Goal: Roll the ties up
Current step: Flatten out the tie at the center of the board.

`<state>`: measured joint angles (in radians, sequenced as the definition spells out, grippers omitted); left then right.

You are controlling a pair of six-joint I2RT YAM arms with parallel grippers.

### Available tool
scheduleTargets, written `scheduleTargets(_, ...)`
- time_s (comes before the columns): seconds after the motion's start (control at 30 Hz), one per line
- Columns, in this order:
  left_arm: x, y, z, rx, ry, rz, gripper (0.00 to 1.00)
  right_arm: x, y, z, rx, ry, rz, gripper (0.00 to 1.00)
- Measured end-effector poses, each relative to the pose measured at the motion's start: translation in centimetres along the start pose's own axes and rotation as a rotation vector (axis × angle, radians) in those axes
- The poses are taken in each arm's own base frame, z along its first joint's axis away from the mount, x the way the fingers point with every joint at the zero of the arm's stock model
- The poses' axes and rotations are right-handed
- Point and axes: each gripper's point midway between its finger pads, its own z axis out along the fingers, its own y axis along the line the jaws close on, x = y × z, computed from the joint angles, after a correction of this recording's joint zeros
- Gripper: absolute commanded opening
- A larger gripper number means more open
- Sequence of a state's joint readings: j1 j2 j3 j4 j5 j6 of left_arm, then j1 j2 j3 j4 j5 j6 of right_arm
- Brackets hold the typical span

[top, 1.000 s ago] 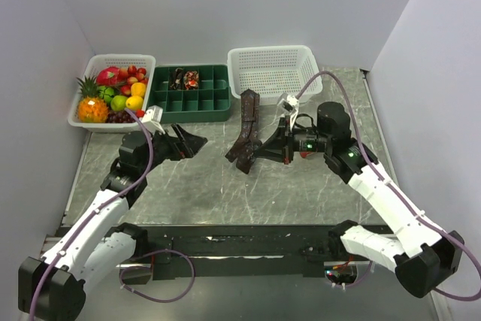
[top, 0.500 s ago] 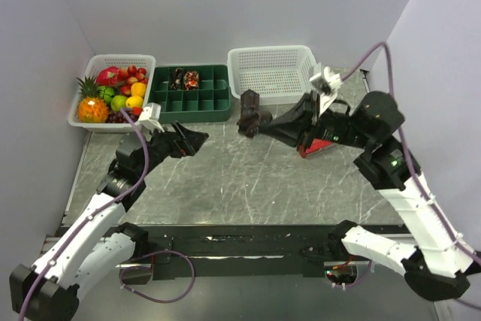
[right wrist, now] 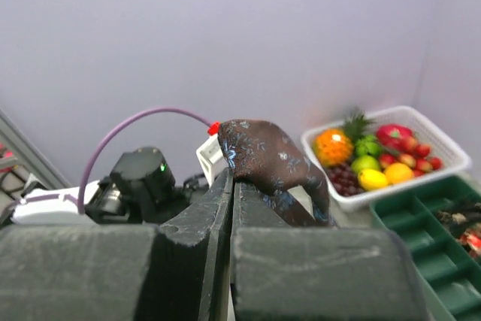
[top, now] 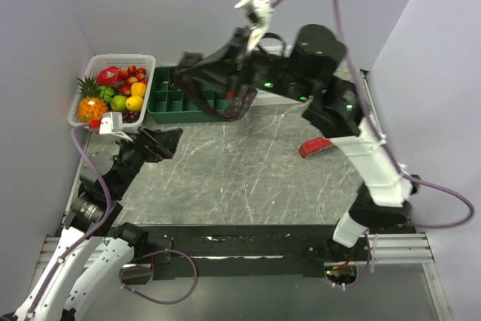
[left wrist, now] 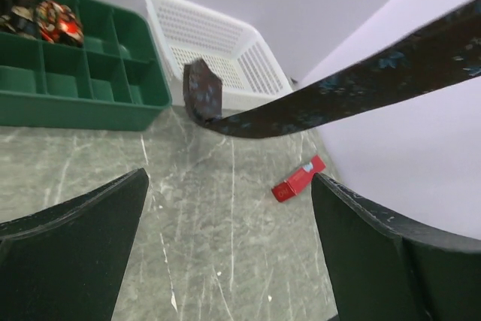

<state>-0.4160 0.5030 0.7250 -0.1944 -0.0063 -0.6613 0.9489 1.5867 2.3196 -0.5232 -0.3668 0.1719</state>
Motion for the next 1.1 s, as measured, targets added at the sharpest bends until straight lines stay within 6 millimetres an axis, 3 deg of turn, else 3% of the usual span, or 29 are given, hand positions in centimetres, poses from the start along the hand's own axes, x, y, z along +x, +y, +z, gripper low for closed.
scheduleTargets(0.1, -0.9, 0.0, -0.7, -0.019, -0.025, 0.007, 0.96, 0.5, 2.2, 2.4, -0.040, 0.001, -0.020, 0.00)
scheduleTargets(0.23, -1.4, 0.6, -1.2, -0.060, -0.040, 0.015, 0.96, 1.5, 5.6, 3.3, -0.102, 0.006, -0.033, 0.00)
scheduleTargets(0.3, -1.4, 0.9, -1.4, -0.078, -0.038, 0.018, 0.96, 1.1, 6.2, 3.2, -0.109, -0.011, -0.040, 0.00)
scheduleTargets(0.5, -1.5, 1.1, -1.6, -0.092, -0.037, 0.026, 0.96, -0.5, 4.7, 1.9, -0.020, -0.091, -0.067, 0.00)
scheduleTargets(0.7, -1.3, 1.0, -1.1, -0.085, -0.026, 0.027, 0.96, -0.8, 2.8, -1.6, 0.099, -0.167, -0.093, 0.00)
scheduleTargets(0.93, -0.4, -0.8, -0.1, 0.033, 0.015, 0.047, 0.96, -6.3, 2.5, -4.5, 0.160, -0.301, -0.167, 0.00)
scheduleTargets(1.1, 1.6, -3.0, -0.8, 0.219, 0.060, 0.103, 0.96, -7.1, 3.0, -6.3, 0.146, -0.298, -0.264, 0.00)
